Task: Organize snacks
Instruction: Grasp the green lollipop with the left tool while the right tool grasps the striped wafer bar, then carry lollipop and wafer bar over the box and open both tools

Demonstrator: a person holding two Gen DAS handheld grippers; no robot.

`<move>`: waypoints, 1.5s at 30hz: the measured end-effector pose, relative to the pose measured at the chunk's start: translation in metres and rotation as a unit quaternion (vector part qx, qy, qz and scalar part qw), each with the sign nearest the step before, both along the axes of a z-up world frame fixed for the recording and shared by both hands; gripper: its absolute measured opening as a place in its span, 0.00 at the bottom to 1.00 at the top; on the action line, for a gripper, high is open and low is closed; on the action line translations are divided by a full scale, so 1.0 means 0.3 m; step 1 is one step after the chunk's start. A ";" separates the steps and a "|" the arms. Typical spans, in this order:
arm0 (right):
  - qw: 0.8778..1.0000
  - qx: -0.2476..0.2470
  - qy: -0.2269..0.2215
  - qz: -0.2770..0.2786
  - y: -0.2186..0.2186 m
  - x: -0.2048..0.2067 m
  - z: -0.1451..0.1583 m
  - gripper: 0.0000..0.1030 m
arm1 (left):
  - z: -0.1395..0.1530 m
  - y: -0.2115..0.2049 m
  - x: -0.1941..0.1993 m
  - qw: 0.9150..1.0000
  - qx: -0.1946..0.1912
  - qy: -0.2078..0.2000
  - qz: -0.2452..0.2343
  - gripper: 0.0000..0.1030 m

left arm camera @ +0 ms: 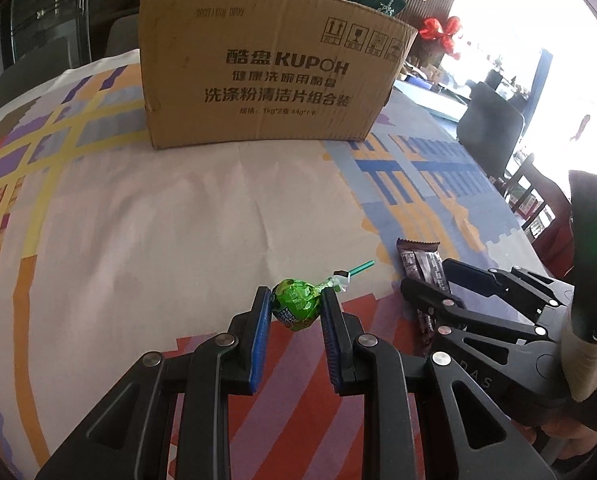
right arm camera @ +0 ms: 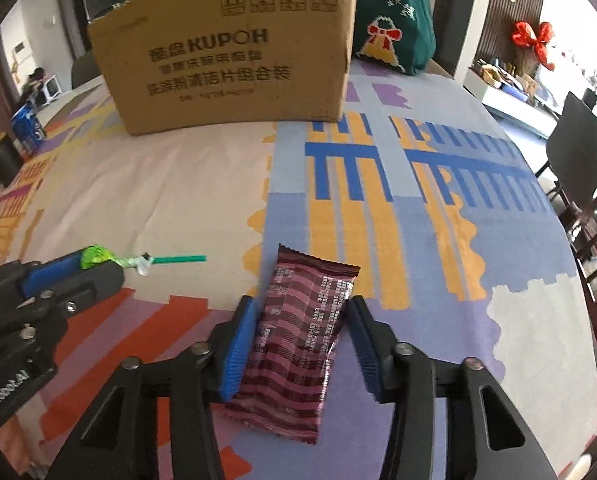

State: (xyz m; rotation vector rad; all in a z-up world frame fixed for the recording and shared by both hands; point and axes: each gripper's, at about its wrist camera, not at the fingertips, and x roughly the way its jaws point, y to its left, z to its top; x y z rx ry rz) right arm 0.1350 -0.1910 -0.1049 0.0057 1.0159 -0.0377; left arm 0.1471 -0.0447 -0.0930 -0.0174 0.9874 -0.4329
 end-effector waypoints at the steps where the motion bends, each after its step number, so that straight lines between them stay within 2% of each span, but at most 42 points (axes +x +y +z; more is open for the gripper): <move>1: 1.000 -0.001 -0.002 0.002 0.001 -0.001 0.001 0.42 | 0.001 -0.003 0.000 1.000 0.001 0.000 0.001 0.24; 5: 1.000 0.002 -0.006 0.007 -0.001 -0.007 0.008 0.38 | 0.013 -0.005 -0.006 1.000 0.007 -0.005 0.006 0.24; 12: 0.999 0.032 -0.022 0.014 -0.018 -0.016 0.056 0.38 | 0.061 -0.014 -0.011 1.000 0.008 -0.023 0.012 0.24; 21: 0.996 0.053 -0.067 0.028 -0.027 -0.010 0.168 0.38 | 0.188 0.000 0.003 0.997 0.001 -0.067 0.028 0.24; 30: 0.988 0.070 -0.130 0.039 -0.039 0.040 0.316 0.38 | 0.339 0.016 0.053 0.991 -0.009 -0.123 0.048 0.24; 36: 0.982 0.074 -0.165 0.046 -0.036 0.090 0.400 0.38 | 0.421 0.023 0.105 0.985 -0.003 -0.159 0.062 0.24; 45: 0.973 0.062 -0.215 0.062 -0.013 0.201 0.534 0.38 | 0.524 0.042 0.221 0.979 0.004 -0.188 0.081 0.24</move>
